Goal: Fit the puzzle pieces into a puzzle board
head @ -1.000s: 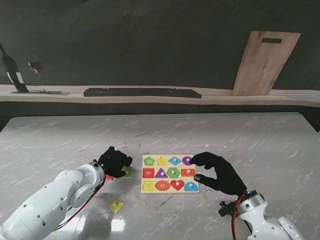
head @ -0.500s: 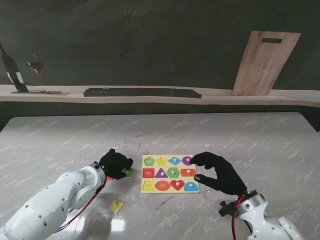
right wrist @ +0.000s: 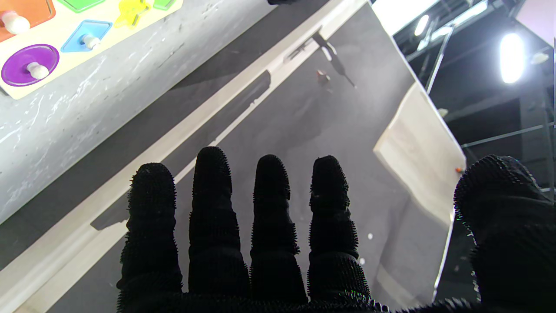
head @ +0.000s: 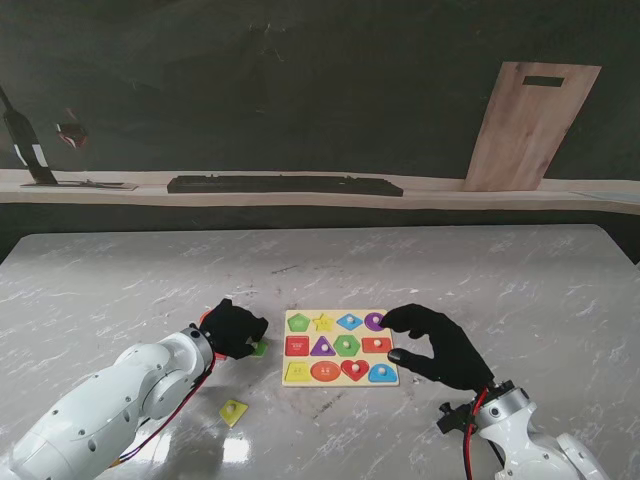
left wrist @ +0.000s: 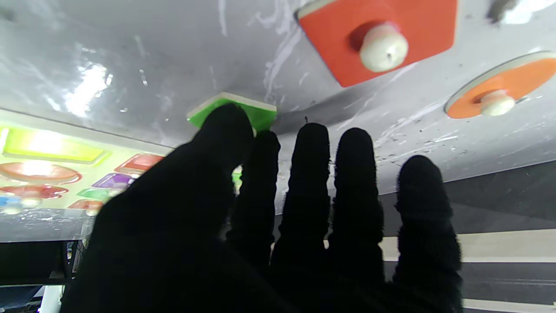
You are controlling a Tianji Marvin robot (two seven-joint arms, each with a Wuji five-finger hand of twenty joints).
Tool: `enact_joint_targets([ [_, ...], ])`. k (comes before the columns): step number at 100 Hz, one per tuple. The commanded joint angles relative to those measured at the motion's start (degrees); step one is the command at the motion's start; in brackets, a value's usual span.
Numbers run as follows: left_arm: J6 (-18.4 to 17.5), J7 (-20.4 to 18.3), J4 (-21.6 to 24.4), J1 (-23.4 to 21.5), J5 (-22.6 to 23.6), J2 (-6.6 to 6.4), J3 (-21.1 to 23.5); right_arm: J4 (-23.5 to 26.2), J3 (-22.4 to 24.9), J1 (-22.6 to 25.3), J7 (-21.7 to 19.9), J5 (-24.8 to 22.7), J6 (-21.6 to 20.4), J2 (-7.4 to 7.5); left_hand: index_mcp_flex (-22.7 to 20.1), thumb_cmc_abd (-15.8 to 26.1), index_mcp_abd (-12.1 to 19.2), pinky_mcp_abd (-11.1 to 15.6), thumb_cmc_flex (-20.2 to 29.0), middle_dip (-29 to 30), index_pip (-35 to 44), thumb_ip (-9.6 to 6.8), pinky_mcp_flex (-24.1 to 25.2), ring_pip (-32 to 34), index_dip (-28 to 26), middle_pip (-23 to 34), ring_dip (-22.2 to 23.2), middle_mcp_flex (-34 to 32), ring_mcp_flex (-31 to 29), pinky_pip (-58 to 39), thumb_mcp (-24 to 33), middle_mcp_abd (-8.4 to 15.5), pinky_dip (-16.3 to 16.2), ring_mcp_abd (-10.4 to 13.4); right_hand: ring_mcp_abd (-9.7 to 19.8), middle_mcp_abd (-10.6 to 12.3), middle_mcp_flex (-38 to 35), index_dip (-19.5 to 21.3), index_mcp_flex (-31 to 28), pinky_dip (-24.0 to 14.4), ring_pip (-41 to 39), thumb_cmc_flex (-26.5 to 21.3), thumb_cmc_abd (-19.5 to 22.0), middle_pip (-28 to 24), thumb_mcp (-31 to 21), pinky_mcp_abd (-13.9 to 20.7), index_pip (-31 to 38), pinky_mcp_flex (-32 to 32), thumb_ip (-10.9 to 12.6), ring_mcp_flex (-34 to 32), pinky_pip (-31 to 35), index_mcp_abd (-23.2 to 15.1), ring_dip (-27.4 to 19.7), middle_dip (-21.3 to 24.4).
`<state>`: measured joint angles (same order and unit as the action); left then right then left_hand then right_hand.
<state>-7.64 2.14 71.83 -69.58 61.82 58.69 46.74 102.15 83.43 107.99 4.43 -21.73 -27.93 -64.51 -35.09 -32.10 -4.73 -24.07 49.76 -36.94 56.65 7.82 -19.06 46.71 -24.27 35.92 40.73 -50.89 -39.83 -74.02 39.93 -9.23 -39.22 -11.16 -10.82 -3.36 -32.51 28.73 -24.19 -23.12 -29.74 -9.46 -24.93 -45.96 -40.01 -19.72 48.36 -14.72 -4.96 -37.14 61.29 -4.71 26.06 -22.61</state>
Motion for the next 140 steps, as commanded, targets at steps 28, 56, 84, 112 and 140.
enact_joint_targets([
  [28,0.6,0.4,-1.4,1.2,-1.6,0.49,-2.3,0.1,-0.1,0.4,0.0,-0.1,0.2,-0.11,-2.6,0.2,2.2,4.5,3.5,-3.9,5.4,3.32,-1.7,3.8,0.6,0.3,0.6,-5.2,-3.3,-2.8,-0.7,-0.1,-0.5,2.0,0.6,-1.1,-1.1,0.2,-0.8,-1.1,-0.8,0.0,1.5,-0.3,0.9,0.7,-1.0,0.5,1.8,-0.5,0.6,-0.4,0.7,-0.5],
  [56,1.2,0.6,-1.5,1.1,-2.4,0.7,-2.8,0.1,-0.1,0.3,0.1,-0.1,0.2,-0.14,-5.4,-3.3,0.2,2.6,2.8,-4.9,6.5,2.62,-5.0,6.5,1.8,-0.4,1.7,-9.6,-7.2,-3.5,5.3,-1.7,-0.2,1.8,0.7,-1.1,-1.1,0.2,-0.8,-1.2,-0.8,0.0,1.5,-0.3,0.9,0.6,-1.0,0.5,1.8,-0.5,0.6,-0.4,0.7,-0.5],
  [84,2.8,2.4,-0.2,-0.2,-2.8,1.27,-1.1,0.0,-0.1,0.3,0.2,-0.1,0.2,-0.16,-6.4,-5.9,-1.0,1.4,0.6,-5.7,8.0,2.15,-6.9,8.8,1.7,1.8,3.1,-11.0,-9.4,-5.2,10.8,-2.7,-0.6,1.3,0.7,-1.1,-1.1,0.2,-0.6,-1.2,-0.8,0.0,1.5,-0.3,0.9,0.7,-1.1,0.5,1.8,-0.5,0.6,-0.5,0.7,-0.5],
  [112,4.6,3.2,1.6,-0.1,-3.2,1.88,-0.2,-0.1,-0.1,0.3,0.4,-0.3,0.2,-0.2,-7.0,-7.3,-1.4,0.6,-0.6,-6.2,8.7,1.21,-7.8,10.2,1.8,2.9,3.5,-11.6,-10.2,-6.8,13.3,-3.1,-1.4,0.6,0.7,-1.1,-1.0,0.2,-0.7,-1.2,-0.9,0.0,1.5,-0.3,0.9,0.6,-1.1,0.6,1.8,-0.5,0.6,-0.4,0.7,-0.5],
  [140,4.0,4.3,-1.6,6.4,-6.4,3.2,-5.1,-0.2,-0.1,0.2,0.4,-0.3,0.1,-0.2,-6.9,-7.6,-1.5,0.5,-1.7,-6.4,9.3,0.4,-9.1,10.8,1.6,3.7,3.4,-11.9,-11.0,-7.9,14.8,-3.0,-1.7,0.7,0.7,-1.2,-1.1,0.2,-0.7,-1.2,-0.8,0.0,1.5,-0.3,0.9,0.7,-1.0,0.6,1.8,-0.4,0.6,-0.4,0.7,-0.5],
])
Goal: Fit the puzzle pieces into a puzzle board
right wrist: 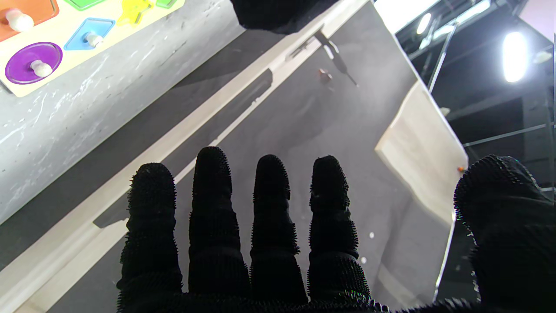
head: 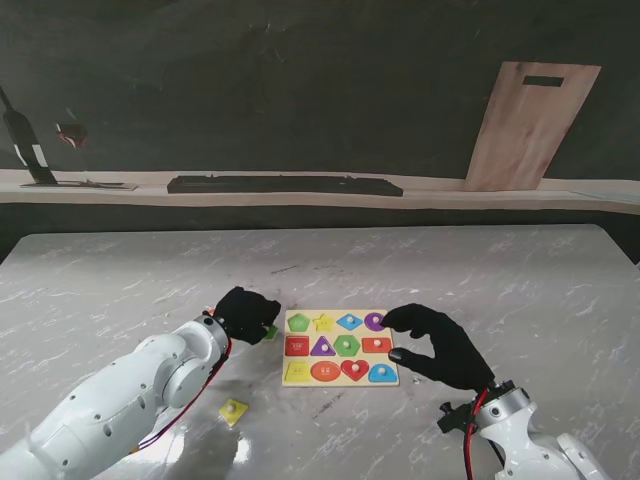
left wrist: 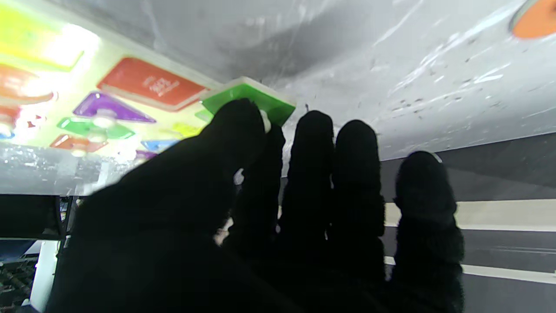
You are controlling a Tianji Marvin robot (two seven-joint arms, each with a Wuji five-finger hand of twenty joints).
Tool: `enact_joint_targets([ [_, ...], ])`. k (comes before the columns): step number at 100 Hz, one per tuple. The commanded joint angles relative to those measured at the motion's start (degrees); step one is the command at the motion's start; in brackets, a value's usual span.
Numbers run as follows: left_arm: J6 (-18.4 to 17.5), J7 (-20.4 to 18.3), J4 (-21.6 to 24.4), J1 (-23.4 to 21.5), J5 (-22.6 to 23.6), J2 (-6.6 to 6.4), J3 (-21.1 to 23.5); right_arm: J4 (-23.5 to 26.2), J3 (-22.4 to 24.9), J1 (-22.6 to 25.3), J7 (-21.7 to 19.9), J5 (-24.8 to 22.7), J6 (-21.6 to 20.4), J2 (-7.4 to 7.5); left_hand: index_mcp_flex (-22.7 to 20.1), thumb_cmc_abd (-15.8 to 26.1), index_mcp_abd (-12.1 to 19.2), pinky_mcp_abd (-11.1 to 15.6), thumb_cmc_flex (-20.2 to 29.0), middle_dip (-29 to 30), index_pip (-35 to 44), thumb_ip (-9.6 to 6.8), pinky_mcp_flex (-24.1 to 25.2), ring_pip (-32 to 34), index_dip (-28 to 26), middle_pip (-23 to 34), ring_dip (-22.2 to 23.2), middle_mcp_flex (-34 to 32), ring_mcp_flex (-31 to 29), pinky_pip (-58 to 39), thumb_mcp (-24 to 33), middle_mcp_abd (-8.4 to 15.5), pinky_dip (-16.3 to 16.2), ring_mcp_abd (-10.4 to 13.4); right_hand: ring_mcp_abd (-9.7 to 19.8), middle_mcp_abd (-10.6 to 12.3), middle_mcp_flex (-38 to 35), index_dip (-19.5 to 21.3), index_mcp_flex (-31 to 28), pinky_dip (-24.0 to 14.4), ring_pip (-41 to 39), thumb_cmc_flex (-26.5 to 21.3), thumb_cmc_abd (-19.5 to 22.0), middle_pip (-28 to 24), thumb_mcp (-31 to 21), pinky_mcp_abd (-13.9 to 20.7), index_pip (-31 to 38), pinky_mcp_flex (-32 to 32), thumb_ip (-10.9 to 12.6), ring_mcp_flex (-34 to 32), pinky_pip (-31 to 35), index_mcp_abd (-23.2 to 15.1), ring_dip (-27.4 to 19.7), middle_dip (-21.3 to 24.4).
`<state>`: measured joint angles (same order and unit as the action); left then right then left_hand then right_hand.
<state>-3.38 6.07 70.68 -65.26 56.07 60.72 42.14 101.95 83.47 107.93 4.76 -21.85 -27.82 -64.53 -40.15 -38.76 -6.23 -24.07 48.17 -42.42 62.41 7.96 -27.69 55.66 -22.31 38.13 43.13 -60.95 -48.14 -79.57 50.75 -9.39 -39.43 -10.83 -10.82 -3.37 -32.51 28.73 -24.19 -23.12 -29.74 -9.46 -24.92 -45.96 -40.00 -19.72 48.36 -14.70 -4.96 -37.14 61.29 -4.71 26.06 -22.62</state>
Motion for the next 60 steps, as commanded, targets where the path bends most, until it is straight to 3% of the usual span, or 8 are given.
enact_joint_targets([
  [1,-0.2,0.4,-0.7,2.3,-0.9,1.25,-0.7,0.0,-0.1,0.3,0.1,-0.2,0.0,-0.18,-1.8,-1.0,0.0,0.4,-0.1,-0.9,3.5,0.26,-0.5,1.9,-0.3,1.5,1.0,-1.9,-2.7,-2.3,3.9,-2.9,-1.5,0.4,0.7,-1.1,-1.1,0.2,-0.6,-1.2,-0.8,0.0,1.5,-0.3,0.9,0.7,-1.1,0.6,1.8,-0.5,0.6,-0.4,0.7,-0.5],
  [20,0.6,1.7,-5.9,8.9,-6.3,3.67,-7.5,-0.1,-0.2,0.2,0.1,-0.2,0.1,-0.18,-1.7,-1.0,-0.2,0.3,-0.2,-1.2,3.6,0.05,-0.3,2.3,-0.7,1.9,1.1,-1.7,-2.5,-2.6,4.3,-3.1,-1.7,0.2,0.7,-1.1,-1.1,0.2,-0.7,-1.2,-0.8,0.0,1.5,-0.3,0.9,0.7,-1.0,0.5,1.9,-0.5,0.6,-0.5,0.7,-0.5],
  [60,1.6,3.0,-18.8,18.7,-16.4,10.57,-19.7,-0.2,-0.1,0.1,0.4,-0.5,0.3,-0.24,-1.4,-0.7,-0.2,0.2,-0.2,-1.6,3.3,-0.22,0.2,2.6,-1.5,2.1,1.2,-1.2,-2.0,-2.8,4.4,-3.4,-1.9,0.0,0.7,-1.2,-1.2,0.2,-0.7,-1.2,-0.9,0.0,1.5,-0.4,0.9,0.7,-1.0,0.6,1.8,-0.5,0.6,-0.4,0.7,-0.5],
])
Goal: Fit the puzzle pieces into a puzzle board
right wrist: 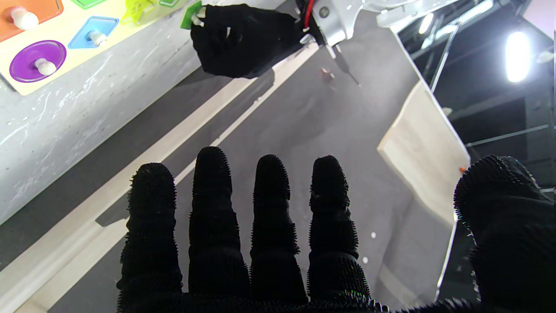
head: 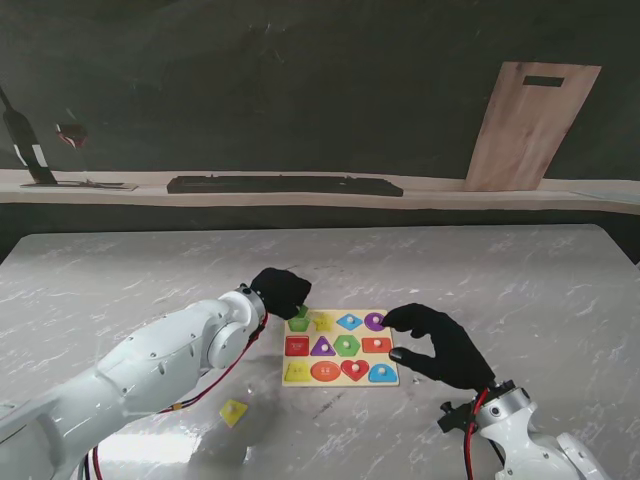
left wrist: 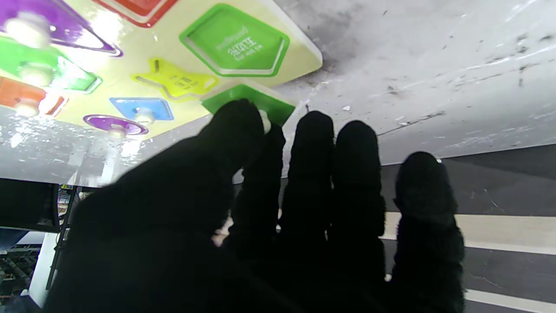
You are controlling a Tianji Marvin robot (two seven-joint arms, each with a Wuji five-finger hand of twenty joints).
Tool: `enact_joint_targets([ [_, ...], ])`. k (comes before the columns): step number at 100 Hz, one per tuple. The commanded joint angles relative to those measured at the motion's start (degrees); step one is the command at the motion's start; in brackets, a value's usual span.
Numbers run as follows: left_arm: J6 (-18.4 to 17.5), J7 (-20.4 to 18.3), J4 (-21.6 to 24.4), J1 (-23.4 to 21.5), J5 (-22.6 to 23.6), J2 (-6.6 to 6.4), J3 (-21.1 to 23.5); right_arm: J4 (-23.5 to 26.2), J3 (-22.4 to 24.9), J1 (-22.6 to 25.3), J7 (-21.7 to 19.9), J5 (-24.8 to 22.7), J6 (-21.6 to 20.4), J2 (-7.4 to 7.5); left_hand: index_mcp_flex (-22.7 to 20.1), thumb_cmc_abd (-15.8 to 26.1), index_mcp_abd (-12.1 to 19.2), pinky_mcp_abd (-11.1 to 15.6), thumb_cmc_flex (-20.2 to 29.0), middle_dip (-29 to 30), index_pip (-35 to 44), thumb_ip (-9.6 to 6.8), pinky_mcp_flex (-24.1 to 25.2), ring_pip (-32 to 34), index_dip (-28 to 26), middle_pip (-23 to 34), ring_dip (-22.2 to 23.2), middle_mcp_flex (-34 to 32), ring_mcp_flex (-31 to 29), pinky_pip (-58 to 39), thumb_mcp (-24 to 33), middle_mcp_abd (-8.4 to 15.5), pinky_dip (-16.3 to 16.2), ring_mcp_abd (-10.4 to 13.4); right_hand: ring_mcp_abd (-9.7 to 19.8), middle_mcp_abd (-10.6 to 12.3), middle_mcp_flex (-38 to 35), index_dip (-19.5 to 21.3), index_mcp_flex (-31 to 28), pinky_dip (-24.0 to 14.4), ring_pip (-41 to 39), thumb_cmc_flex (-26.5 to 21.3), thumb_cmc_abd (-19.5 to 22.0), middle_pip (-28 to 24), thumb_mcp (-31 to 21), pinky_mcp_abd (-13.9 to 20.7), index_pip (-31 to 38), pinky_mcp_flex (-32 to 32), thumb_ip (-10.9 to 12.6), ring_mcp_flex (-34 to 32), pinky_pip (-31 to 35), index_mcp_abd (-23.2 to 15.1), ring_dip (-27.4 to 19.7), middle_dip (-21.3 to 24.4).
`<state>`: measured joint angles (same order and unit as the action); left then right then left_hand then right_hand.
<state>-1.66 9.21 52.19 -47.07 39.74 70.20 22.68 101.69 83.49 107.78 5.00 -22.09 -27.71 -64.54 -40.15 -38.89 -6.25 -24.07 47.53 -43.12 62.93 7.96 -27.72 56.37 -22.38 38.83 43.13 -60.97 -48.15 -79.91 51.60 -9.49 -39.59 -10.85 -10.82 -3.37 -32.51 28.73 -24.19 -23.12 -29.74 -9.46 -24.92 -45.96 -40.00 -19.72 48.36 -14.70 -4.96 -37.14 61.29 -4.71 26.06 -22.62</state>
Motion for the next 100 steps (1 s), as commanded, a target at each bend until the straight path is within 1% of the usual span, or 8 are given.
enact_joint_targets([
  [1,-0.1,-0.1,-0.6,0.7,-0.2,1.21,-0.4,0.1,-0.1,0.3,0.2,-0.3,0.1,-0.22,-1.4,-0.6,-0.2,0.2,0.6,-1.0,2.8,-0.25,0.2,1.9,-1.4,1.4,1.2,-1.2,-2.0,-2.5,3.6,-3.3,-1.8,0.0,0.7,-1.2,-1.1,0.2,-0.7,-1.2,-0.9,0.0,1.5,-0.4,0.9,0.7,-1.0,0.6,1.8,-0.5,0.6,-0.4,0.7,-0.5],
  [12,-0.5,-0.1,-2.8,1.8,-0.9,2.22,-2.4,0.0,-0.1,0.3,0.2,-0.3,0.2,-0.23,-1.2,-0.4,0.0,0.2,0.5,-1.1,2.7,-0.26,0.3,1.9,-1.6,1.4,1.2,-1.0,-1.8,-2.5,3.4,-3.1,-1.8,0.0,0.6,-1.2,-1.1,0.2,-0.7,-1.2,-0.9,0.0,1.4,-0.3,0.9,0.7,-1.0,0.6,1.8,-0.5,0.6,-0.4,0.7,-0.5],
  [24,-0.6,-0.4,-3.6,2.2,-1.1,2.57,-3.4,0.0,0.0,0.2,0.2,-0.3,0.1,-0.22,-1.2,-0.5,-0.1,0.2,0.5,-1.2,2.7,-0.33,0.4,2.0,-1.9,1.5,1.3,-1.0,-1.9,-2.4,3.3,-3.3,-1.8,0.0,0.6,-1.1,-1.1,0.2,-0.8,-1.2,-0.9,0.1,1.5,-0.3,0.9,0.7,-1.0,0.6,1.8,-0.5,0.6,-0.4,0.7,-0.5],
  [39,-0.3,-1.3,-3.2,2.1,-0.8,2.3,-4.2,0.0,0.0,0.2,0.1,-0.2,0.1,-0.22,-1.1,-0.3,-0.2,0.2,0.4,-1.4,2.6,-0.33,0.2,2.1,-2.1,1.7,1.3,-1.1,-2.1,-2.5,3.2,-3.1,-1.9,0.2,0.7,-1.1,-1.1,0.2,-0.7,-1.2,-0.9,0.0,1.6,-0.3,0.9,0.7,-1.0,0.5,1.8,-0.5,0.6,-0.5,0.7,-0.5],
  [51,0.4,-1.3,-3.5,1.9,-0.8,2.41,-4.4,-0.1,0.0,0.2,0.1,-0.2,0.1,-0.22,-1.4,-0.6,-0.5,0.1,0.4,-1.5,2.7,-0.32,0.0,2.3,-2.2,2.0,1.4,-1.4,-2.4,-2.7,3.3,-3.3,-2.0,0.1,0.6,-1.1,-1.1,0.2,-0.7,-1.2,-0.9,0.0,1.5,-0.3,0.9,0.7,-1.0,0.5,1.9,-0.6,0.6,-0.4,0.7,-0.5],
  [67,1.3,-1.2,-3.8,1.8,-0.8,2.53,-4.6,-0.1,0.0,0.2,0.2,-0.3,0.0,-0.24,-1.7,-0.8,-1.3,-0.3,0.3,-1.4,2.7,0.11,-0.4,2.7,-2.1,2.5,1.4,-1.7,-2.9,-3.1,3.3,-3.3,-2.2,-0.1,0.6,-1.2,-1.1,0.2,-0.8,-1.2,-0.9,0.0,1.5,-0.3,0.9,0.7,-1.0,0.6,1.9,-0.5,0.6,-0.4,0.7,-0.5],
  [100,2.3,-2.7,-2.4,1.5,-0.2,1.77,-4.8,-0.1,0.1,0.3,0.3,-0.2,-0.1,-0.26,-1.6,-0.8,-1.4,-0.4,-0.1,-1.2,3.0,0.27,-0.6,2.9,-2.1,3.1,1.2,-1.8,-3.0,-3.2,3.7,-3.1,-2.3,0.0,0.7,-1.2,-1.1,0.2,-0.8,-1.2,-0.9,0.0,1.5,-0.3,0.9,0.7,-1.0,0.6,1.9,-0.4,0.6,-0.4,0.7,-0.5],
])
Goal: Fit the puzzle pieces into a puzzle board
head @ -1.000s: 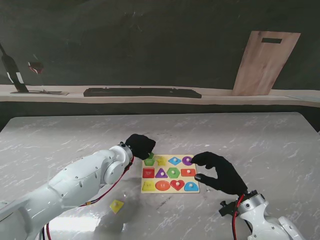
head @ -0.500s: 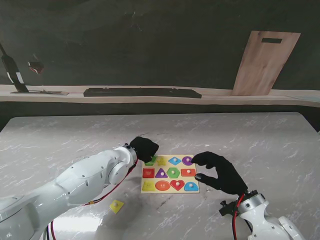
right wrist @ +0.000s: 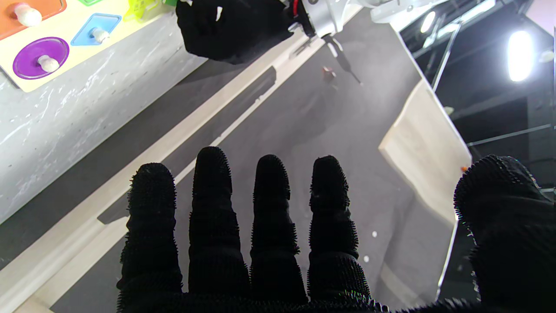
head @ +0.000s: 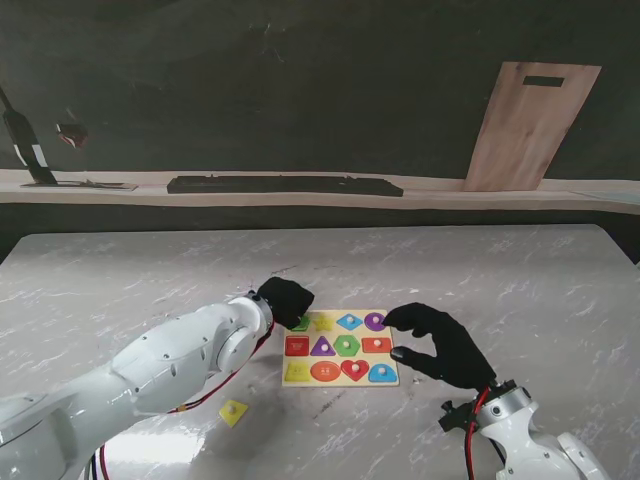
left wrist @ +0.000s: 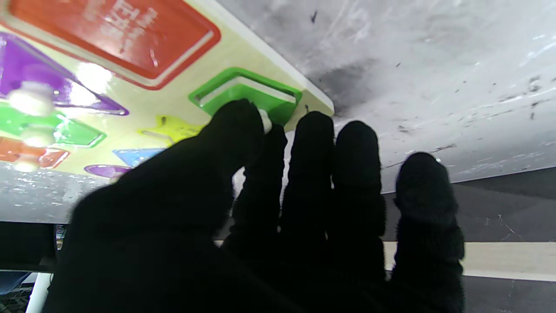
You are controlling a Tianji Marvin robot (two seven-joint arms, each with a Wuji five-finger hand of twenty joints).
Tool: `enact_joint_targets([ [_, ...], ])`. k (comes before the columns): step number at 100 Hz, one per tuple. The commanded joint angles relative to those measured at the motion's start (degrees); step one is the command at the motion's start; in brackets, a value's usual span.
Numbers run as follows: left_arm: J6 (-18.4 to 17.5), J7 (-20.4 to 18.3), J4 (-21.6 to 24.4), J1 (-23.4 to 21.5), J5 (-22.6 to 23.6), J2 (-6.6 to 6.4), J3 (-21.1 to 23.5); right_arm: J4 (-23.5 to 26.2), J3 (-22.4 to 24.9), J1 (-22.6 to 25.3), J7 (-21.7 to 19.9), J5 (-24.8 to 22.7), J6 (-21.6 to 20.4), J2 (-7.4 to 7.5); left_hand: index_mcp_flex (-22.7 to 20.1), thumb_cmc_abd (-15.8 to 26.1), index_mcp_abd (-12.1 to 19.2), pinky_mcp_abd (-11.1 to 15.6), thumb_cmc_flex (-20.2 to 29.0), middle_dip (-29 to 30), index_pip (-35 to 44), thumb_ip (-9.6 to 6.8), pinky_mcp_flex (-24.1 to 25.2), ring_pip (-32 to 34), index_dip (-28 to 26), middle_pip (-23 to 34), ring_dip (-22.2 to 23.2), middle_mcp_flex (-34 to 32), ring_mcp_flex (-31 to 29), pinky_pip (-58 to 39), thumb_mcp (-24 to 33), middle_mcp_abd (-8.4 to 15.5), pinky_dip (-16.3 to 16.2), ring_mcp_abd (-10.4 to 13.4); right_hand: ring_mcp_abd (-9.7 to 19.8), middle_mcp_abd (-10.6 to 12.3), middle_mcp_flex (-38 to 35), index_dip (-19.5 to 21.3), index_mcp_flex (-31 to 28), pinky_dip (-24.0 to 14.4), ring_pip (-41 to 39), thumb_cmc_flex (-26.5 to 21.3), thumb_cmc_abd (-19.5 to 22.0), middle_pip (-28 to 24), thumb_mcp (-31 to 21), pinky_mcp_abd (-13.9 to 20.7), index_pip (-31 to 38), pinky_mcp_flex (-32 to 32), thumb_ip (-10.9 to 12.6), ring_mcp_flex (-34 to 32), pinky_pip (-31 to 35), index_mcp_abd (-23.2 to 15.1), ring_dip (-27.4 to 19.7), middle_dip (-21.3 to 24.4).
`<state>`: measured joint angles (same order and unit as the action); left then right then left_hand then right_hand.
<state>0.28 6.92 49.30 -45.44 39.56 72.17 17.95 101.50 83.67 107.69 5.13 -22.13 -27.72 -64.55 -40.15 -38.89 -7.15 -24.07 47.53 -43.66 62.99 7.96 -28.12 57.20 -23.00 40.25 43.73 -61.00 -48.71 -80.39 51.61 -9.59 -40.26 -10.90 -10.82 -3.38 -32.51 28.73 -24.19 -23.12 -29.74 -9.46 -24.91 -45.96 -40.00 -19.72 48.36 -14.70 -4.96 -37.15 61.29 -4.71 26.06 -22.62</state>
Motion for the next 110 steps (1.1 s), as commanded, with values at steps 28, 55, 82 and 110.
enact_joint_targets([
  [28,1.1,-0.8,0.6,0.0,0.3,-0.34,-0.5,0.1,-0.1,0.4,0.0,-0.1,-0.1,-0.22,-1.4,-0.7,-0.9,-0.4,-0.1,-0.7,3.1,0.28,0.0,2.2,-1.6,2.0,0.5,-1.6,-2.3,-2.7,3.9,-3.0,-1.7,-0.1,0.7,-1.1,-1.1,0.2,-0.8,-1.2,-0.9,0.0,1.5,-0.3,0.9,0.7,-1.0,0.5,1.8,-0.5,0.6,-0.5,0.7,-0.5],
  [55,1.4,-1.1,0.4,0.1,0.2,-0.21,-0.7,0.0,-0.1,0.3,-0.1,-0.1,0.0,-0.2,-1.1,-0.4,-1.0,-0.6,-0.4,-0.8,3.2,0.18,0.3,2.3,-2.0,2.3,0.5,-1.3,-2.1,-2.7,4.1,-3.0,-1.9,-0.2,0.7,-1.1,-1.1,0.2,-0.7,-1.1,-0.9,0.0,1.5,-0.3,0.9,0.7,-1.1,0.6,1.8,-0.5,0.6,-0.4,0.7,-0.5],
  [82,2.1,-0.4,0.3,0.0,0.5,-0.15,-0.7,0.0,-0.2,0.2,-0.1,-0.1,0.1,-0.2,-1.1,-0.5,-1.2,-0.8,-0.5,-1.2,3.4,-0.05,0.3,2.6,-2.4,2.7,0.5,-1.4,-2.1,-2.9,4.9,-3.2,-2.1,-0.4,0.7,-1.1,-1.0,0.2,-0.7,-1.2,-0.9,0.0,1.5,-0.3,0.9,0.7,-1.1,0.6,1.8,-0.5,0.6,-0.4,0.7,-0.5],
  [110,2.1,-0.7,0.0,0.2,0.1,0.09,-0.9,0.0,-0.2,0.3,0.1,-0.2,0.1,-0.23,-0.5,-0.6,-1.0,-0.8,-1.7,-1.9,3.6,-0.68,1.0,2.8,-4.2,2.9,0.5,-1.0,-1.5,-2.8,7.1,-2.9,-2.4,-0.5,0.8,-1.1,-1.0,0.2,-0.8,-1.1,-0.8,0.0,1.5,-0.3,0.9,0.7,-1.1,0.6,1.8,-0.4,0.6,-0.4,0.7,-0.5],
])
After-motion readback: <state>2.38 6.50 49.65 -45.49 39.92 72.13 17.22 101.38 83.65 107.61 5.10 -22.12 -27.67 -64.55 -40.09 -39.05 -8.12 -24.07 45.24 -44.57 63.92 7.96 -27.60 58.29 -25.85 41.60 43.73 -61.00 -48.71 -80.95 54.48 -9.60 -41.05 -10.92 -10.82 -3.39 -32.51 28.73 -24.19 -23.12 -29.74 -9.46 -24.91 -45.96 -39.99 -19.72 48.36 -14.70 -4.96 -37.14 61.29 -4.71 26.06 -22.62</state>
